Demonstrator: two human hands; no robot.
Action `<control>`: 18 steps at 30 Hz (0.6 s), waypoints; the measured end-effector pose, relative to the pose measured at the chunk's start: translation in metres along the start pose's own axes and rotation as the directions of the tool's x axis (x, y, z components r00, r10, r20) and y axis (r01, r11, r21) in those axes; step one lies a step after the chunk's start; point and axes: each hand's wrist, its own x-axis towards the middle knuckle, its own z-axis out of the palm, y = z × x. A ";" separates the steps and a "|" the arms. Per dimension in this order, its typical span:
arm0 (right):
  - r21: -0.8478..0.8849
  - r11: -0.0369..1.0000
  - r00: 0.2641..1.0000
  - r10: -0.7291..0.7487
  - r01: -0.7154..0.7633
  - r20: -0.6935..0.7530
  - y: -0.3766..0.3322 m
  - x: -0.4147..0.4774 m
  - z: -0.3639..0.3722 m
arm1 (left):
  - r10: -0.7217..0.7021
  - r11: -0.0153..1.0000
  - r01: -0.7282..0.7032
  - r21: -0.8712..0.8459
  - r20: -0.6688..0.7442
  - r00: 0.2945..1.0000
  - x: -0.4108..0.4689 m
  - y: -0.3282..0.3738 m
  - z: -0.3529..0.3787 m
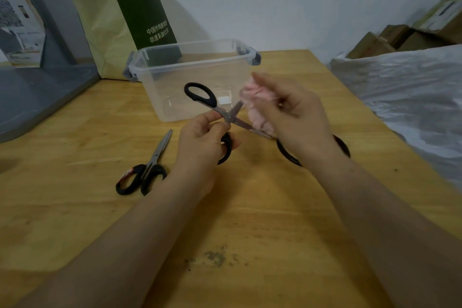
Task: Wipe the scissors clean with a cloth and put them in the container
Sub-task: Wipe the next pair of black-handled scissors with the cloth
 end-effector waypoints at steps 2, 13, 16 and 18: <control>-0.007 1.000 0.992 -0.007 0.008 0.129 0.008 -0.003 0.009 | 0.016 1.000 -0.015 -0.013 0.060 0.998 -0.003 -0.001 0.001; -0.290 0.942 0.970 -0.111 0.172 0.214 0.016 -0.002 0.012 | 0.001 1.000 -0.001 -0.005 0.084 0.996 -0.010 0.002 0.001; -0.305 0.934 0.975 -0.134 0.184 0.180 0.016 -0.003 0.016 | 0.009 1.000 -0.007 -0.021 0.061 0.998 -0.011 0.003 0.002; -0.337 0.927 0.980 -0.118 0.166 0.158 0.015 -0.003 0.017 | 0.008 0.999 -0.006 -0.034 0.051 0.999 -0.012 0.003 0.003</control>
